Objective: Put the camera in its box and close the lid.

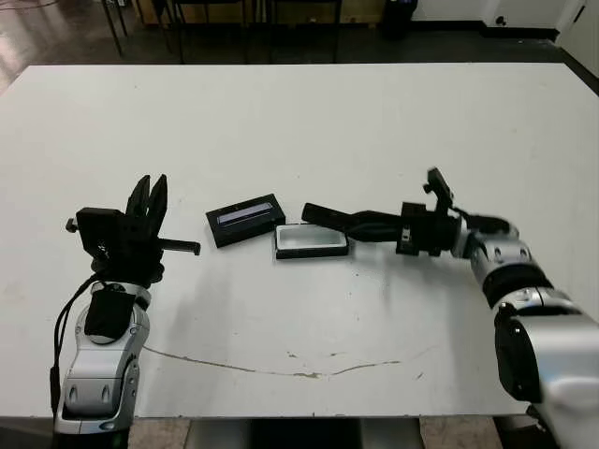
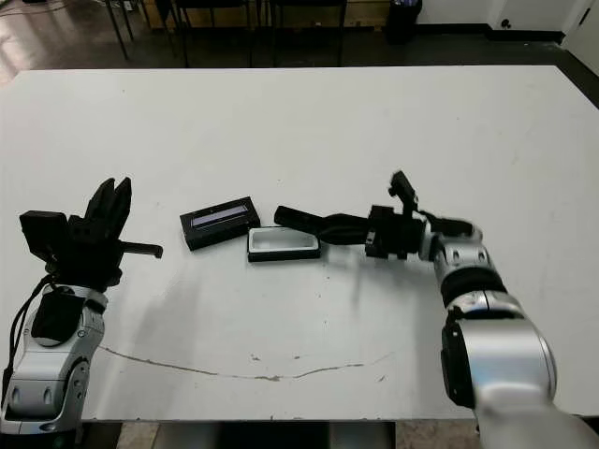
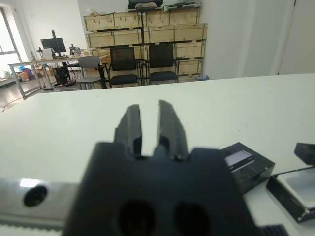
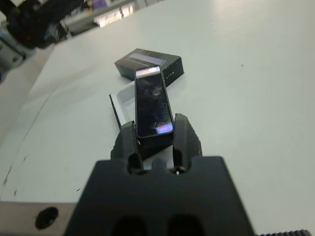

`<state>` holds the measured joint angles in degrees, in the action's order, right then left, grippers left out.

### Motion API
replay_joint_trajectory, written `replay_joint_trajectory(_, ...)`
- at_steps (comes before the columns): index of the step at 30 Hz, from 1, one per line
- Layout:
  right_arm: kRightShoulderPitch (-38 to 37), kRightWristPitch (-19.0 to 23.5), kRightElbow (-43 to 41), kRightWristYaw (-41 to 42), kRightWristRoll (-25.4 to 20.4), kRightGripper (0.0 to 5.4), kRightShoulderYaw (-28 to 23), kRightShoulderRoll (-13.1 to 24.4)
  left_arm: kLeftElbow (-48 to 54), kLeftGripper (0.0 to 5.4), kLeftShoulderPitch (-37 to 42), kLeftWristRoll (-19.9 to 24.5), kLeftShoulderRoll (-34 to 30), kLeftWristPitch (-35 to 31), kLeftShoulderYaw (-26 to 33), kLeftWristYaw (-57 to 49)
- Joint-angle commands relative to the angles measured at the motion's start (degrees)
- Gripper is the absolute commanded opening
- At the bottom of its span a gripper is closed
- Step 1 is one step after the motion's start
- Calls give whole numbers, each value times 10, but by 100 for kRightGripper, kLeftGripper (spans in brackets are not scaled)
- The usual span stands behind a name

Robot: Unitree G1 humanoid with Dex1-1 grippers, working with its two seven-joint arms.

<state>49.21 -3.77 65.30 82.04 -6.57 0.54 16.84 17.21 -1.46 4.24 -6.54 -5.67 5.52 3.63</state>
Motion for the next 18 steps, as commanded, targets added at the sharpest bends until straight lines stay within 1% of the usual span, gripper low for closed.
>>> replay_joint_trajectory(1,26,5,-13,10,30,0,29,15,-9,0,-8,-8,2,-2,-2,-5)
replay_joint_trajectory(4,41,5,-23,14,47,0,48,20,-10,0,-8,-7,5,1,-2,-6)
replay_joint_trajectory(9,57,19,-14,39,35,0,44,17,-11,0,-9,-9,4,-1,-3,-6)
replay_joint_trajectory(11,64,24,-14,41,38,0,45,18,-10,0,-9,-9,5,-3,-2,-7)
replay_joint_trajectory(18,83,16,-28,39,63,0,71,27,-13,0,-10,-6,5,1,-1,-6)
